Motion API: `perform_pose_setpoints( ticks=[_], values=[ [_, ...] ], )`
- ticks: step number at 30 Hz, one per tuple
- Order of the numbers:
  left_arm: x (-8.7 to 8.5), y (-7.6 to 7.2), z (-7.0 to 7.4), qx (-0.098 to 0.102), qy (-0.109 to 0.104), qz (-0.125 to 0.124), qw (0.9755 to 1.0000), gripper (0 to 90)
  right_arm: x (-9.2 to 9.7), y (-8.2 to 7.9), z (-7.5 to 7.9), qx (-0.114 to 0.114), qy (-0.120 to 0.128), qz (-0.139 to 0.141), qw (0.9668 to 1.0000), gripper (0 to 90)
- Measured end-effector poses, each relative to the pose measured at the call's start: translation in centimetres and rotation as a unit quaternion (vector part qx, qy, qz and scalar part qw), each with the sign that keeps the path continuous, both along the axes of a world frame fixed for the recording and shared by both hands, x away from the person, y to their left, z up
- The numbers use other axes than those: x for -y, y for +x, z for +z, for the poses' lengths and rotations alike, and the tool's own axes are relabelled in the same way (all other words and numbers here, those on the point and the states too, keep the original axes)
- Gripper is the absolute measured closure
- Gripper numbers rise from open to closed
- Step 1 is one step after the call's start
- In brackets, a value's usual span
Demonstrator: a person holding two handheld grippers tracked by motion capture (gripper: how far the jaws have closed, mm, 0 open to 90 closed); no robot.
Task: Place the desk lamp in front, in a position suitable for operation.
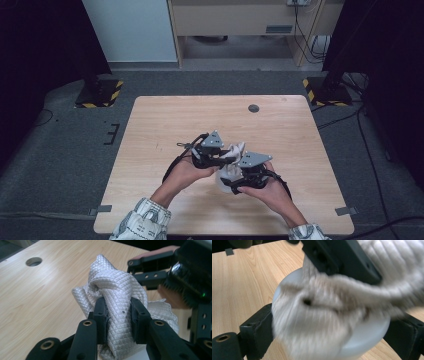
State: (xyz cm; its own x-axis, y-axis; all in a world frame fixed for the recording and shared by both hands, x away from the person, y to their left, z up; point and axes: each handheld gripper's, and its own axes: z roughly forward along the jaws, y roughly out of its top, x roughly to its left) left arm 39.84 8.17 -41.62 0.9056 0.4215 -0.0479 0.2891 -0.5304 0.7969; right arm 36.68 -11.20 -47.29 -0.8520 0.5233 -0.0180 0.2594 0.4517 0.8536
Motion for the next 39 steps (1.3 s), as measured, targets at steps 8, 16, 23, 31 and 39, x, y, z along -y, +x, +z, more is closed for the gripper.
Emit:
perform_pose_setpoints(
  ticks=[8,16,23,31,39],
  values=[
    [-2.8,-2.1,0.1,-0.017,-0.006,-0.016,0.9997,69.6,-0.1,0.0,0.0,-0.001,-0.001,-0.001,1.0,8.7],
    [-0.8,-2.9,-0.1,-0.029,-0.019,-0.051,0.9981,69.6,-0.2,0.0,-0.1,0.0,-0.001,-0.002,1.0,8.7],
    [1.0,-1.9,-0.1,-0.027,-0.016,-0.049,0.9983,69.5,-0.1,0.0,-0.1,0.0,0.002,-0.002,1.0,8.7],
    [0.3,-0.5,0.1,-0.013,-0.004,-0.017,0.9998,69.6,-0.1,0.0,-0.1,0.0,0.002,-0.002,1.0,8.7],
    [-1.9,-0.2,0.1,-0.005,-0.002,0.012,0.9999,69.6,-0.1,0.0,-0.1,0.0,0.002,-0.001,1.0,8.7]
  ],
)
